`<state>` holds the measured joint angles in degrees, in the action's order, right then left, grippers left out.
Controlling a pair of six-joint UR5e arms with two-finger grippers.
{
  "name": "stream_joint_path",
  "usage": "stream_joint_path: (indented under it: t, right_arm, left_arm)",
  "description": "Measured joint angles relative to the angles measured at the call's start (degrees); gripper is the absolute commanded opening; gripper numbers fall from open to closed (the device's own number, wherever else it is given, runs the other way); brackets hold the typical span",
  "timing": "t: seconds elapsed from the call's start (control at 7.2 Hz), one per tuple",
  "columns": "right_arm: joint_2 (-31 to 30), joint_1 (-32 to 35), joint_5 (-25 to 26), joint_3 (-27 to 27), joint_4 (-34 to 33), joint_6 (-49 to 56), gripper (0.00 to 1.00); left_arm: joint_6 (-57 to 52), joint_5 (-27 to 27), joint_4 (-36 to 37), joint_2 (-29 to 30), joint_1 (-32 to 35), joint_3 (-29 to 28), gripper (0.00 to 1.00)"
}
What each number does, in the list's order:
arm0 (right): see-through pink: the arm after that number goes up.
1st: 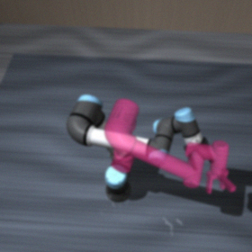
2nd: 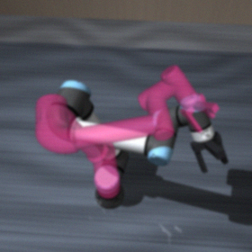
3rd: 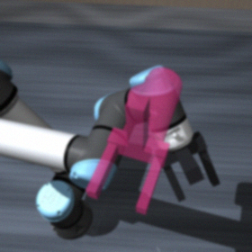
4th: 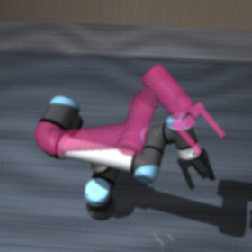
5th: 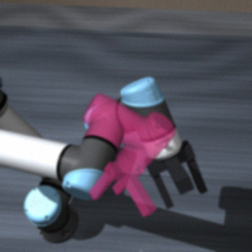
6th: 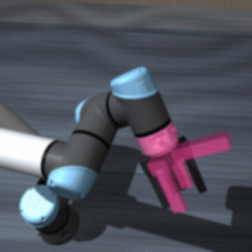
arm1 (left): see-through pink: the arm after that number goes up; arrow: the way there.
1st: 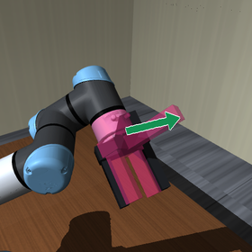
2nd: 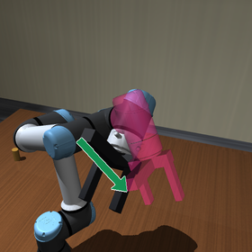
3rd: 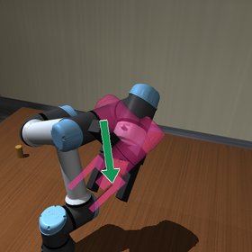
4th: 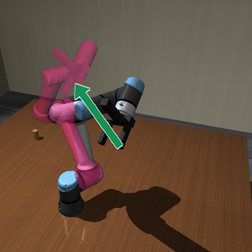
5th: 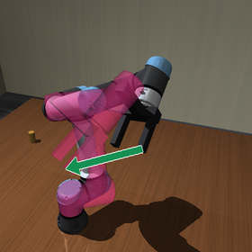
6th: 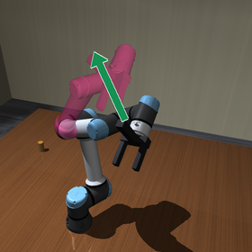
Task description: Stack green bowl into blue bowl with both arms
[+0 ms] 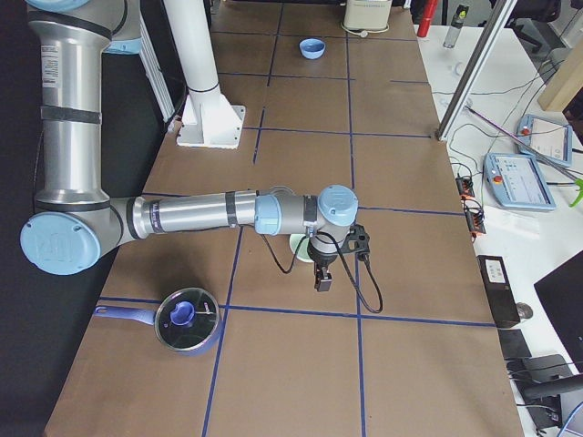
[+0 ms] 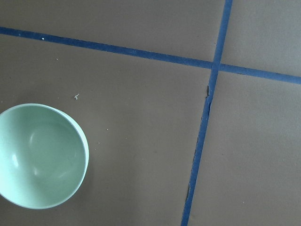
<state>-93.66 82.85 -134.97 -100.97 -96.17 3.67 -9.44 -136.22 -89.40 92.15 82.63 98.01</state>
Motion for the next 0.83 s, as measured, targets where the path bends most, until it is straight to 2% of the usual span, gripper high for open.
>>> stream_joint_path:
  t: [0.28, 0.42, 0.69, 0.83]
  right_arm:
    - [0.0, -0.4, -0.3, -0.2, -0.1, -0.1, 1.00]
    - [0.0, -0.5, -0.5, -0.2, -0.1, -0.1, 1.00]
    - [0.0, -0.5, -0.6, -0.3, -0.1, -0.1, 1.00]
    - [-0.1, -0.5, -0.6, -0.3, -0.1, -0.1, 1.00]
  left_arm:
    - [13.8, -3.4, -9.6, -3.8, -6.8, -0.4, 1.00]
    - [21.6, -3.6, -17.9, -6.7, -9.9, -1.3, 1.00]
    - [34.7, -0.7, -35.0, -10.1, -15.1, -5.6, 1.00]
    - [40.8, 2.6, -41.6, -10.5, -18.2, -8.1, 0.93]
